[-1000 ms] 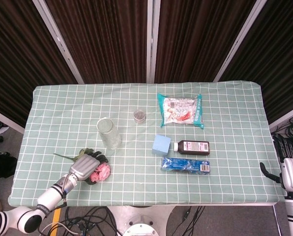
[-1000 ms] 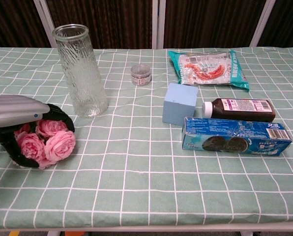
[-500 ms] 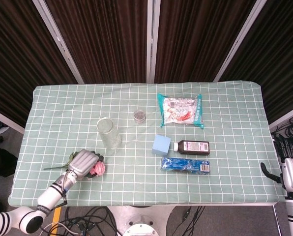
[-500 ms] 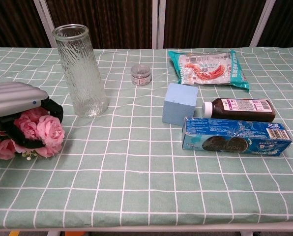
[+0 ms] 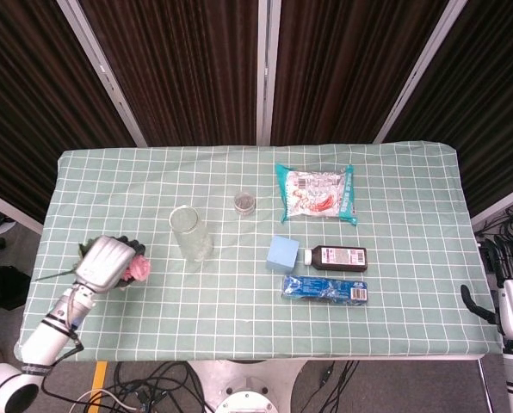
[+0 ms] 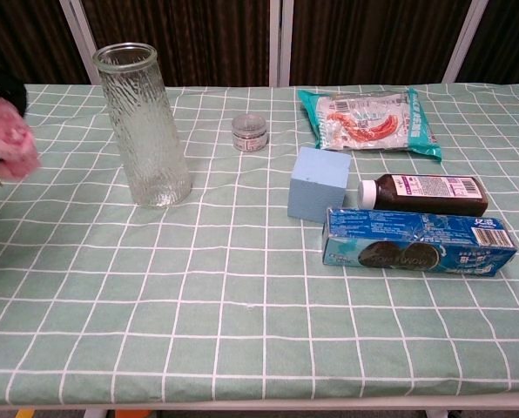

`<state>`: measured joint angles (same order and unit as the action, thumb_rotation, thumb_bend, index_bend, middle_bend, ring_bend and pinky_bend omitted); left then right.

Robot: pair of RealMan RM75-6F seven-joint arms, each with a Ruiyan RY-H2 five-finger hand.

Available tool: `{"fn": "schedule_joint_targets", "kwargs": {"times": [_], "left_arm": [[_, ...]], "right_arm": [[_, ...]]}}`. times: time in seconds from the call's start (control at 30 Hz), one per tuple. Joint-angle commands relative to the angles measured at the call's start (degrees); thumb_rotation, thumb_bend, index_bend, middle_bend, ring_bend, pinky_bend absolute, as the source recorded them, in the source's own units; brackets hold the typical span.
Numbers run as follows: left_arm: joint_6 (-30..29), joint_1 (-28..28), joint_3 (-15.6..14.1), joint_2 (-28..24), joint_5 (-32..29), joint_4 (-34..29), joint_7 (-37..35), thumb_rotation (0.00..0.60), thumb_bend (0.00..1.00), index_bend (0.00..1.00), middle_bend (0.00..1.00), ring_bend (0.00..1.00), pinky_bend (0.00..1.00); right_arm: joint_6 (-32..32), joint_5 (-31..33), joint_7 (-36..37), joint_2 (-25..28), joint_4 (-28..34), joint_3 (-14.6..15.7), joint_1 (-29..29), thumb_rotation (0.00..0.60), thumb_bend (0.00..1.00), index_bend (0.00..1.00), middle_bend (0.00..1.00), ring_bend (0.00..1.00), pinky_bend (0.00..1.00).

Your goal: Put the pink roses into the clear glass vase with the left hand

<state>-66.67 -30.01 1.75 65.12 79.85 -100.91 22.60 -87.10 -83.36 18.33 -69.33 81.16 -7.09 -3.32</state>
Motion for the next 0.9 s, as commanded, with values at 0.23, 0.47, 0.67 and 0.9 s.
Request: {"fn": "schedule_joint_targets", "kwargs": {"times": [0.23,0.47,0.67,0.9], "left_arm": [[-8.71,1.96,7.58,-8.17,-4.77,1.17,5.04,0.6,0.35,0.56,0.54,0.54,0.71],[-29.38,2.61,17.03,0.85,4.91,12.21,-17.53,0.6,0.35,0.56,0.55,0.54,0.72],[-39.27,0.91,22.71,8.47,6.49,20.35,-26.39,0.6,0.35,0.57,0.55,0.54,0.72],[-40.26,0.86,28.15,11.15,0.7,12.03,-39.97,0.6,0.34,0.56,0.55,0.54,0.72]], "right_arm": [[-0.01,0.55,-2.0,0.82,2.42,-0.59,-0.08,0.6,0.28,0.0,0.0,0.0,0.0],[2.8,2.11,-1.97,-0.23,1.34,-0.63,-0.94,0.6,0.28,0.0,0.0,0.0,0.0],[3.69,2.65,-1.65,-0.52,0.42,-0.82,-1.27,0.6,0.28,0.0,0.0,0.0,0.0],[4.73,3.1,-1.97,-1.4,-0.98,-0.67,-1.58,0.6,0.28,0.0,0.0,0.0,0.0]]}}
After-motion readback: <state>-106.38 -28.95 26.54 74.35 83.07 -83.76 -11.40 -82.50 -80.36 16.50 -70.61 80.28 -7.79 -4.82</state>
